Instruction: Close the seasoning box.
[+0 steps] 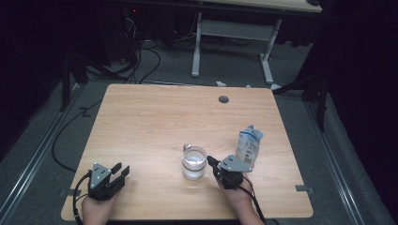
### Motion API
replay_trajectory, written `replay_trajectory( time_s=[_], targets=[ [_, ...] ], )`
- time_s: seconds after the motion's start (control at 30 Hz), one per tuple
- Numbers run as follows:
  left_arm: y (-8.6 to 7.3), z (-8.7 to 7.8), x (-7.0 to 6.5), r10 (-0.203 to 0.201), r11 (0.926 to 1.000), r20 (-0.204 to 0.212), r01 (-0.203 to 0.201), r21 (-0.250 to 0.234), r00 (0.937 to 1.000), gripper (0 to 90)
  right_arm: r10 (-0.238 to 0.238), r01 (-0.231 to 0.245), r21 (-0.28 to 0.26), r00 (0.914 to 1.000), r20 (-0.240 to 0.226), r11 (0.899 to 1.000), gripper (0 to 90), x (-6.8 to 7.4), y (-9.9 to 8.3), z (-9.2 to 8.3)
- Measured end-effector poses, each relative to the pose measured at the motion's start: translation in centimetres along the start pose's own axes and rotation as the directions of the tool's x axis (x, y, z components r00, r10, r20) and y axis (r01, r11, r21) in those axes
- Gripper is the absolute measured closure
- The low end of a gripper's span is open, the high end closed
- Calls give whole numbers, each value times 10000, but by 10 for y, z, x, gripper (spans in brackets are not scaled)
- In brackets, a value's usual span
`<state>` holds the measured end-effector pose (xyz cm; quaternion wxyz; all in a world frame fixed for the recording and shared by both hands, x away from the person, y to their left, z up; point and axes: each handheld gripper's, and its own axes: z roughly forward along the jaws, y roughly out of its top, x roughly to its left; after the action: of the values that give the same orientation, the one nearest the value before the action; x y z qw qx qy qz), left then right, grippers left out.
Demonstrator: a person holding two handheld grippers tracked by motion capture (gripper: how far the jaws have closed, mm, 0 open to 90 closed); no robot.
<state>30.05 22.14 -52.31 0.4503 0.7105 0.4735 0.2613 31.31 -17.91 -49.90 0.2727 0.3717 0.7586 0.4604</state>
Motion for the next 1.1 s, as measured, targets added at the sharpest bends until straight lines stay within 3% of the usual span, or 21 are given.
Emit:
replay_trajectory(
  time_s=[0.33,0.87,1.1],
  targets=[
    [2,2,-1,90,10000,57,-89,-10,9999,627,-294,293,-64,9994,-191,9995,900,14,0,-10],
    [2,1,-1,91,10000,62,-90,-24,9999,627,-680,670,-161,9946,-783,9976,900,37,2,-9],
    [2,1,-1,88,10000,48,-88,-34,9999,628,-791,778,-182,9934,-831,9968,900,41,3,-10]
  ],
)
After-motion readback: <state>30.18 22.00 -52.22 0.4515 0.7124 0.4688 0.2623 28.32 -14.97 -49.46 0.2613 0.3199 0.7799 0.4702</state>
